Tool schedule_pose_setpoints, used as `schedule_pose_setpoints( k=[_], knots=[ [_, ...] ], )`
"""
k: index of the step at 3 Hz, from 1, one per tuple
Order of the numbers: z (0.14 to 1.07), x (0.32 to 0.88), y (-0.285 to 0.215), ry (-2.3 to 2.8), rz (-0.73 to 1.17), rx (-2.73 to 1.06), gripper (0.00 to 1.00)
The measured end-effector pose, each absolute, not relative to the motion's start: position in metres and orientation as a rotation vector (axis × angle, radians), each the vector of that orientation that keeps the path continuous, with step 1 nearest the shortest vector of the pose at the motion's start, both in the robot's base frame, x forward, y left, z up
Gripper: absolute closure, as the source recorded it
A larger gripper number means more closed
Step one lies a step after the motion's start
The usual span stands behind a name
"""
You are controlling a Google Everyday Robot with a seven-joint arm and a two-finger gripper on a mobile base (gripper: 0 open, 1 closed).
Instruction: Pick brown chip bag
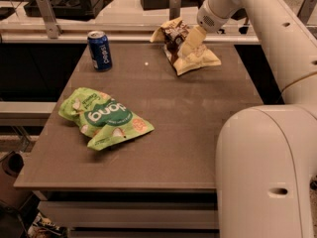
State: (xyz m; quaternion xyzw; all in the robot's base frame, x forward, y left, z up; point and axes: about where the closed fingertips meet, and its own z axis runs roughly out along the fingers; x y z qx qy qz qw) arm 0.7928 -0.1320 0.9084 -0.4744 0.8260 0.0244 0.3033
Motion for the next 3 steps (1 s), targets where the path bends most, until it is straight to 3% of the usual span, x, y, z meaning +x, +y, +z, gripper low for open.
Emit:
schedule_pose_setpoints(
  k=[3],
  knots=[
    [0.858,0.822,-0.066,2.234,0.008,-1.326,0.00]
  ],
)
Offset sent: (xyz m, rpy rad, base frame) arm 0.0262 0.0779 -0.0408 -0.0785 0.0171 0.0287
